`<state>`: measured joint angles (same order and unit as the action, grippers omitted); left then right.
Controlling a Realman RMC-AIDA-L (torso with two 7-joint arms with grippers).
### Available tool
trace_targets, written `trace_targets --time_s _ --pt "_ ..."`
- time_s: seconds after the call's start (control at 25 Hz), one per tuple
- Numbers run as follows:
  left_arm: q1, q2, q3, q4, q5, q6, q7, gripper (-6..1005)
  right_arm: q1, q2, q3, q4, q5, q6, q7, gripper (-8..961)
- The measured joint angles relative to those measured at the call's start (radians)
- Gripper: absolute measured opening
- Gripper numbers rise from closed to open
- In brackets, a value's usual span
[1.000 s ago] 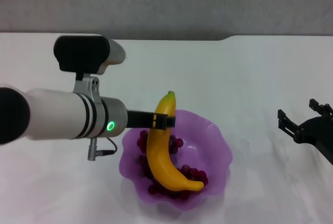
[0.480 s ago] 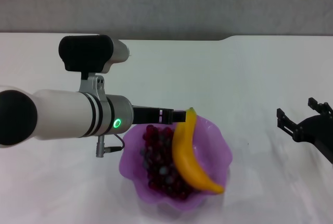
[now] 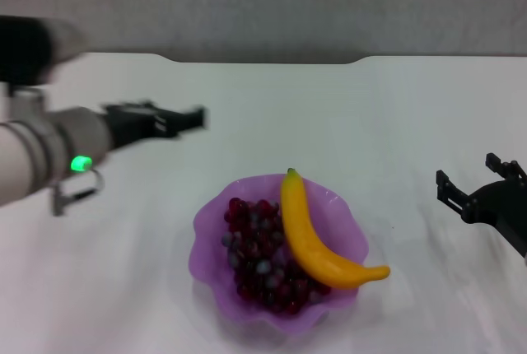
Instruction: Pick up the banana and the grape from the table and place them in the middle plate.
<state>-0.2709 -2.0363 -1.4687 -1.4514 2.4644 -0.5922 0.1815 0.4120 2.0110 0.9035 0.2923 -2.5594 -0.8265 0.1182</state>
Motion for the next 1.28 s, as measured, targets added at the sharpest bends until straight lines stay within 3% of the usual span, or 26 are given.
trace_targets --time_s 0.12,0.2,0.24,0.32,0.36,0.52,0.64,0.72,0.92,1.28 --pt "0.086 0.0 -0.023 0.008 -0.048 0.163 0.128 893 0.001 0.0 0.0 0.001 0.0 -0.001 0.001 891" --pt "0.157 -0.002 0.001 0.084 -0.087 0.407 0.237 894 0.001 0.0 0.0 -0.002 0.003 -0.006 0.004 891" --pt "0.157 -0.002 0.001 0.084 -0.087 0.407 0.237 894 0.001 0.0 0.0 -0.002 0.003 -0.006 0.004 891" --pt "0.181 -0.002 0.045 0.169 -0.095 0.593 0.262 894 0.002 0.0 0.0 -0.005 0.004 -0.008 0.004 891" --pt "0.183 -0.002 0.056 0.193 -0.096 0.645 0.262 894 0.002 0.0 0.0 -0.006 0.004 -0.006 0.003 891" --pt "0.185 -0.005 0.182 0.461 -0.099 1.103 0.223 894 0.002 0.002 0.0 -0.004 0.004 -0.002 -0.001 891" --pt "0.121 -0.008 0.285 0.715 -0.102 1.416 0.11 894 0.006 0.003 0.0 -0.001 0.005 -0.002 -0.001 891" --pt "0.086 -0.008 0.333 0.832 -0.102 1.54 0.008 894 0.008 0.003 0.0 -0.003 0.006 -0.002 -0.002 891" --pt "0.054 -0.004 0.35 0.904 -0.096 1.583 -0.154 894 0.008 0.004 -0.001 -0.003 0.005 -0.002 -0.002 891" --pt "0.041 -0.008 0.352 0.937 -0.097 1.577 -0.179 893 0.013 0.006 -0.024 0.009 0.006 -0.005 0.004 891"
